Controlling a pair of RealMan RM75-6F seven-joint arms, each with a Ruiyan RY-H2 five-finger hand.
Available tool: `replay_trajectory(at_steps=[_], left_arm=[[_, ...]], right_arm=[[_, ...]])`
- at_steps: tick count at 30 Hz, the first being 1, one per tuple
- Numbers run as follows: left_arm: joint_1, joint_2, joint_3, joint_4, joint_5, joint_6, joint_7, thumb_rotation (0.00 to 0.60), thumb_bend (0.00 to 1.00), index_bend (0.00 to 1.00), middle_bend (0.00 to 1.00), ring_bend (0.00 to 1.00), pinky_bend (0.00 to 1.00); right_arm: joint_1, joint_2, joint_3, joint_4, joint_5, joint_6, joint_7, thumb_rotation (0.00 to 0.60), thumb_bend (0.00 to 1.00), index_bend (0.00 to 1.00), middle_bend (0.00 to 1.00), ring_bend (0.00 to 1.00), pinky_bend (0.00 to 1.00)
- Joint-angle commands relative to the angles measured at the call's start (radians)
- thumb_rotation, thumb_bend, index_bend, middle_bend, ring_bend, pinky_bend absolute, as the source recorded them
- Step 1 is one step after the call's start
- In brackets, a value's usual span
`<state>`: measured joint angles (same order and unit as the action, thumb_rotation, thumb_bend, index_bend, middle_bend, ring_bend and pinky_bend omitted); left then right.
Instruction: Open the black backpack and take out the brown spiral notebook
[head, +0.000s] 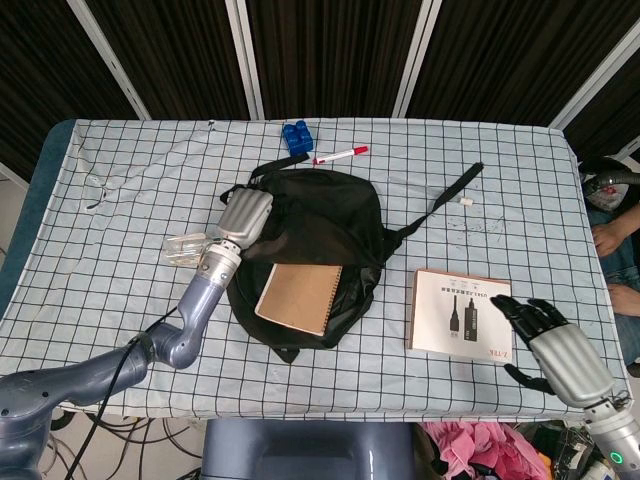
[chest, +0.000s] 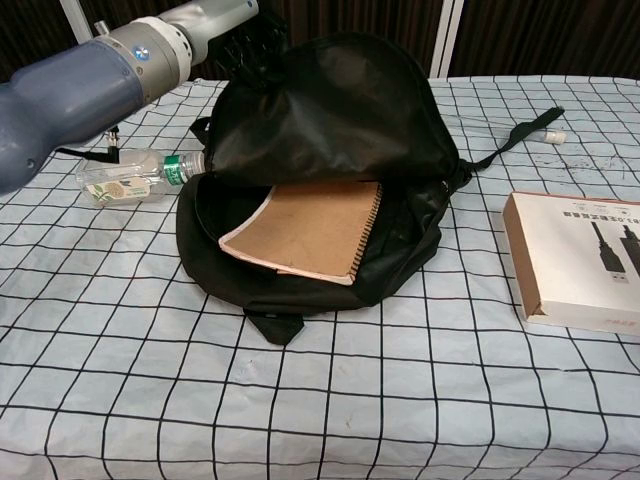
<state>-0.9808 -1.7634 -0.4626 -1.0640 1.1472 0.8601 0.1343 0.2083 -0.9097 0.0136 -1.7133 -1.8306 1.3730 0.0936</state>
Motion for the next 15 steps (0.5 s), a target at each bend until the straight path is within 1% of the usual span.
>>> replay_trajectory(at_steps=[1,7,11,15], left_arm=[[-0.034,-0.013,-0.019,0.052,-0.044,-0.032,-0.019,0.6,0.42,0.61,0.66,0.47,0.37],[-0.049,-0.021,-0.004,0.079,-0.048,-0.036,-0.031,0.6,0.42,0.61,0.66,0.47,0.37],[-0.062,-0.034,0.002,0.105,-0.047,-0.028,-0.046,0.6,0.42,0.61,0.66,0.47,0.37],[-0.079,-0.053,0.001,0.133,-0.06,-0.031,-0.051,0.6,0.42,0.61,0.65,0.47,0.37]], right_arm=[[0.118,0.028,0.011,-0.068,-0.05,-0.133,0.024,0.6,0.17,0.0,0.12,0.23,0.18],[0.207,-0.008,0.039,-0.091,-0.041,-0.224,0.018,0.6,0.17,0.0,0.12,0.24,0.18],[0.274,-0.068,0.073,-0.073,-0.02,-0.279,-0.003,0.6,0.17,0.0,0.12,0.24,0.18],[0.333,-0.129,0.104,-0.049,0.024,-0.34,-0.031,0.6,0.17,0.0,0.11,0.24,0.18]])
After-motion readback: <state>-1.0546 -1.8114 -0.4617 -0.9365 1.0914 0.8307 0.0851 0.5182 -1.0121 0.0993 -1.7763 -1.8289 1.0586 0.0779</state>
